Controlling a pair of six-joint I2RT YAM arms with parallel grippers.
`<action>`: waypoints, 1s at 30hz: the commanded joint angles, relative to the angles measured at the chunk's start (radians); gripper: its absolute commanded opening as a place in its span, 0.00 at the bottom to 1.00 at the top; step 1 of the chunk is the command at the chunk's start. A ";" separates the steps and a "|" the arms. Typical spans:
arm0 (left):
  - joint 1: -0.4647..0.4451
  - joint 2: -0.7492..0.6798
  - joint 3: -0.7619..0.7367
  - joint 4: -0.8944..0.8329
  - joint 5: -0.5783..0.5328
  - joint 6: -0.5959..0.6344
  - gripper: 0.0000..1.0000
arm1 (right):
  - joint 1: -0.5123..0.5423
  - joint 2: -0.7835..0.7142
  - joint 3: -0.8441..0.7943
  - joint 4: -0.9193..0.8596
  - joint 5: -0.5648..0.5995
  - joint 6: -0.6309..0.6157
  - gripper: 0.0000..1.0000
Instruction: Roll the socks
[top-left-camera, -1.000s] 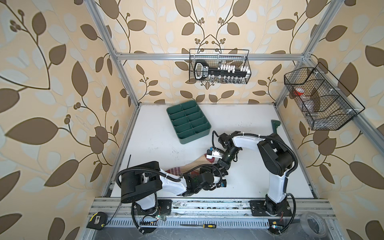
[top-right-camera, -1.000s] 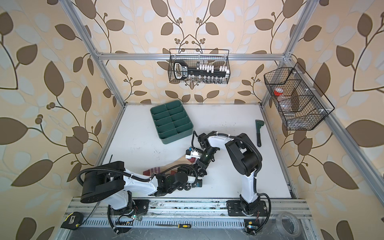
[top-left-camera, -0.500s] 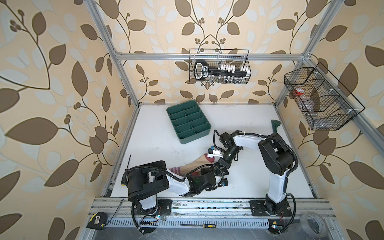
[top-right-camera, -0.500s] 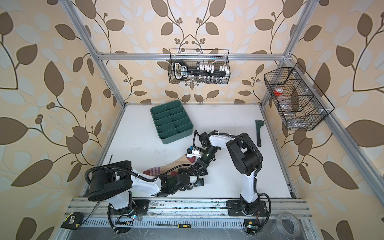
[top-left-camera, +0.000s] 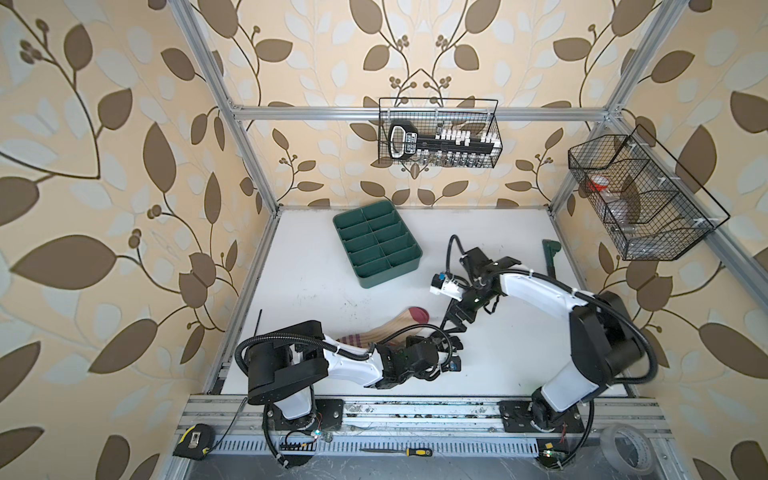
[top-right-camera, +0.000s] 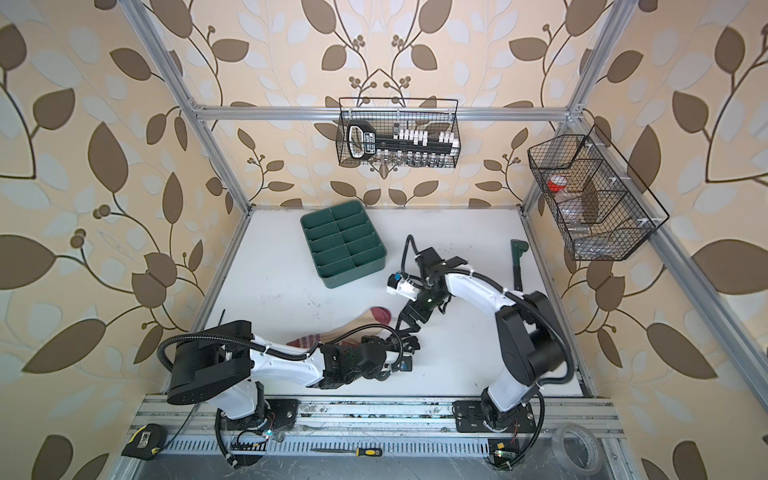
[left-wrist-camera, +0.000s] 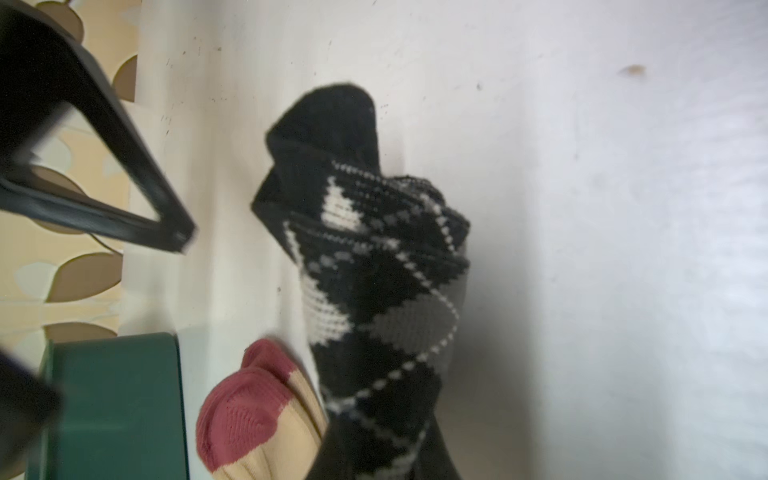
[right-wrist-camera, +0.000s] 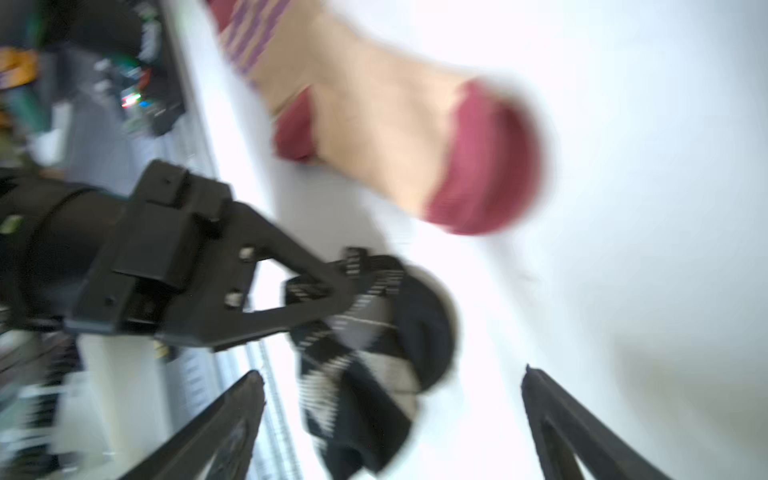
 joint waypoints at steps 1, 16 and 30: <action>-0.010 0.008 0.034 -0.211 0.205 -0.066 0.03 | -0.087 -0.173 -0.065 0.226 0.237 0.096 0.97; 0.163 0.223 0.310 -0.580 0.655 -0.305 0.04 | -0.139 -0.901 -0.307 0.447 0.619 0.044 0.99; 0.297 0.376 0.399 -0.655 0.935 -0.490 0.04 | 0.576 -1.139 -0.505 0.107 0.873 -0.529 0.99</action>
